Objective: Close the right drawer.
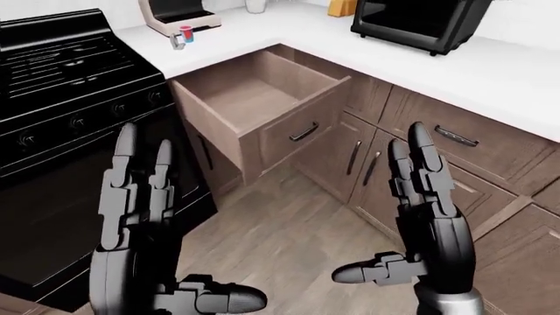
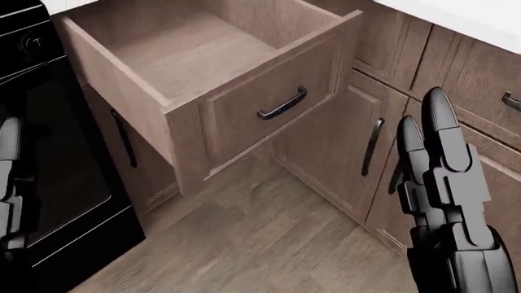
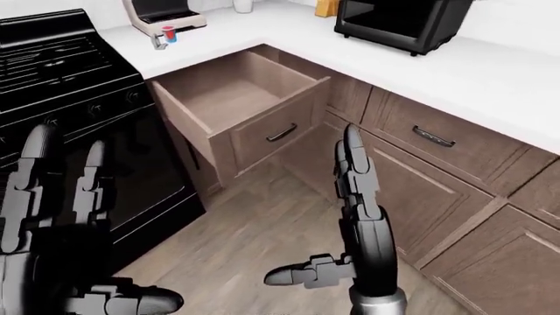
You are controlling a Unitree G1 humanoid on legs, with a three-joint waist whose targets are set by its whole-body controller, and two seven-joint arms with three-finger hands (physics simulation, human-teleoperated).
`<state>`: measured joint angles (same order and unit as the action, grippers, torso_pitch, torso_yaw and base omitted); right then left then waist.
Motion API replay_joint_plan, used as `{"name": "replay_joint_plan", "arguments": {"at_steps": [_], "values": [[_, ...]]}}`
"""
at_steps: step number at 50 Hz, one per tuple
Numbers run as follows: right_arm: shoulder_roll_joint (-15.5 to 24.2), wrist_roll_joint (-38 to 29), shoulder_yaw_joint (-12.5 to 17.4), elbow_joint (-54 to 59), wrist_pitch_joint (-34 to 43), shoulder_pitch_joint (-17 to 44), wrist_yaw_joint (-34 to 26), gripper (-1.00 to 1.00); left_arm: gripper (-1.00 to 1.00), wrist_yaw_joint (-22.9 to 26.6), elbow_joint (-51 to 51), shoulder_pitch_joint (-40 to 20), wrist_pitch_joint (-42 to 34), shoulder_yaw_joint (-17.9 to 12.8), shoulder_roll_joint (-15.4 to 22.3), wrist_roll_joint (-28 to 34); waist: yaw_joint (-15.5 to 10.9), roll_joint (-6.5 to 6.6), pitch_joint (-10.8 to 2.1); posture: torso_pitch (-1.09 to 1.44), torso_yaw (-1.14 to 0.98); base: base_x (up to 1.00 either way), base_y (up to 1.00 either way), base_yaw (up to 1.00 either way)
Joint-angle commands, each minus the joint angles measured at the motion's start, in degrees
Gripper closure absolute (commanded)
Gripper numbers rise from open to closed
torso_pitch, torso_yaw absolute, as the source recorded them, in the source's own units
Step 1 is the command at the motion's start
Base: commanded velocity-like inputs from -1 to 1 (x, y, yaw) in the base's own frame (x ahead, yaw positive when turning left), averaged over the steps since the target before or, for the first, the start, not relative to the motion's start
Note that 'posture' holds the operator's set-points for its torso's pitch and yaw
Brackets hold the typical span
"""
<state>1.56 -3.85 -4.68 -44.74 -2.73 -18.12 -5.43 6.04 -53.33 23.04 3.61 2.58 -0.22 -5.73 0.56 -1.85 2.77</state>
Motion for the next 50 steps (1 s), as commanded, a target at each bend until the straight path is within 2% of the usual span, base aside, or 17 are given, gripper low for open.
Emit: {"name": "replay_joint_plan", "arguments": {"at_steps": [1, 7, 10, 11, 12, 13, 18, 21, 23, 24, 34, 36, 38, 39, 41, 44, 50], "values": [[-0.18, 0.29, -0.67, -2.92, -1.72, 0.73, -0.11, -1.0, -1.0, -0.35, -2.81, -0.47, 1.48, -0.53, 0.12, -0.23, -0.16, -0.1, -0.36, 0.0, 0.0, -0.03, 0.0, -0.09], [-0.19, 0.48, -0.57, -2.87, -1.75, 0.76, -0.17, -1.0, -1.0, -0.38, -2.73, -0.41, 1.52, -0.29, 0.15, -0.13, -0.64, 3.03, 0.51, 0.0, 0.0, -0.02, 0.0, -0.12], [-0.23, 0.6, -0.59, -2.83, -1.84, 0.74, -0.16, -1.0, -1.0, -0.4, -2.67, -0.25, 1.72, -0.06, 0.21, -0.07, -0.89, 7.84, -0.81, 0.0, 0.0, -0.03, 0.0, -0.16], [-0.23, 0.64, -0.6, -2.91, -1.85, 0.73, -0.14, -1.0, -1.0, -0.4, -2.71, -0.21, 1.82, -0.02, 0.25, -0.07, -1.66, 4.6, 0.27, 0.0, 0.0, -0.08, 0.0, -0.18], [-0.24, 0.77, -0.47, -2.76, -1.87, 0.79, -0.11, -1.0, -1.0, -0.4, -2.61, -0.17, 1.88, 0.05, 0.27, -0.08, -1.16, 5.56, 0.13, 0.0, 0.0, -0.09, 0.0, -0.2], [-0.22, 0.67, -0.54, -2.7, -1.93, 0.79, -0.13, -1.0, -1.0, -0.41, -2.65, -0.1, 2.0, 0.1, 0.31, -0.07, -1.2, 5.35, -0.25, 0.0, 0.0, -0.1, 0.0, -0.22], [-0.19, 0.53, -0.65, -2.53, -2.03, 0.78, -0.12, -1.0, -1.0, -0.42, -2.41, -0.03, 2.25, 0.2, 0.42, -0.07, -0.81, 2.88, -1.13, 0.0, 0.0, -0.18, 0.0, -0.24], [-0.18, 0.42, -0.76, -2.53, -2.05, 0.74, -0.08, -1.0, -1.0, -0.41, -2.39, 0.08, 2.41, 0.21, 0.47, -0.12, -0.71, 0.59, -1.17, 0.0, 0.0, -0.2, 0.0, -0.25], [-0.15, 0.35, -0.82, -2.46, -2.15, 0.71, -0.07, -1.0, -1.0, -0.37, -2.32, 0.16, 2.57, 0.23, 0.49, -0.14, -0.35, -2.83, -1.84, 0.0, 0.0, -0.2, 0.0, -0.25], [-0.15, 0.36, -0.83, -2.44, -2.16, 0.69, -0.06, -1.0, -1.0, -0.38, -2.27, 0.13, 2.57, 0.22, 0.5, -0.15, 0.24, -1.01, -1.24, 0.0, 0.0, -0.2, 0.0, -0.25], [-0.1, 0.36, -0.77, -2.14, -2.31, 0.8, -0.05, -1.0, -1.0, -0.49, -2.27, 0.05, 2.49, 0.35, 0.54, -0.01, -0.86, 1.86, -0.87, 0.0, 0.0, -0.27, 0.0, -0.28], [-0.1, 0.31, -0.78, -2.24, -2.24, 0.84, -0.06, -1.0, -1.0, -0.57, -2.35, -0.02, 2.35, 0.32, 0.54, -0.01, -1.18, 3.65, -0.83, 0.0, 0.0, -0.32, 0.0, -0.29], [-0.12, 0.34, -0.75, -2.17, -2.24, 0.87, -0.07, -1.0, -1.0, -0.58, -2.31, -0.06, 2.25, 0.33, 0.55, -0.05, -1.83, 6.81, -1.37, 0.0, 0.0, -0.32, 0.0, -0.29], [-0.11, 0.25, -0.8, -2.17, -2.24, 0.87, -0.09, -1.0, -1.0, -0.61, -2.33, -0.08, 2.18, 0.31, 0.55, -0.05, -2.15, 4.27, -0.77, 0.0, 0.0, -0.31, 0.0, -0.28], [-0.15, 0.46, -0.65, -2.26, -2.13, 0.94, -0.07, -1.0, -1.0, -0.62, -2.31, -0.17, 2.07, 0.28, 0.54, -0.09, -1.55, 5.08, -1.28, 0.0, 0.0, -0.32, 0.0, -0.3], [-0.15, 0.41, -0.66, -2.25, -2.2, 0.9, -0.09, -1.0, -1.0, -0.61, -2.33, -0.16, 2.05, 0.24, 0.54, -0.11, -1.19, 4.02, -1.99, 0.0, 0.0, -0.32, 0.0, -0.3], [-0.13, 0.27, -0.74, -2.12, -2.3, 0.85, -0.15, -1.0, -1.0, -0.49, -2.18, -0.19, 2.19, 0.23, 0.55, -0.18, -0.56, 1.07, -1.43, 0.0, 0.0, -0.32, 0.0, -0.3]]}}
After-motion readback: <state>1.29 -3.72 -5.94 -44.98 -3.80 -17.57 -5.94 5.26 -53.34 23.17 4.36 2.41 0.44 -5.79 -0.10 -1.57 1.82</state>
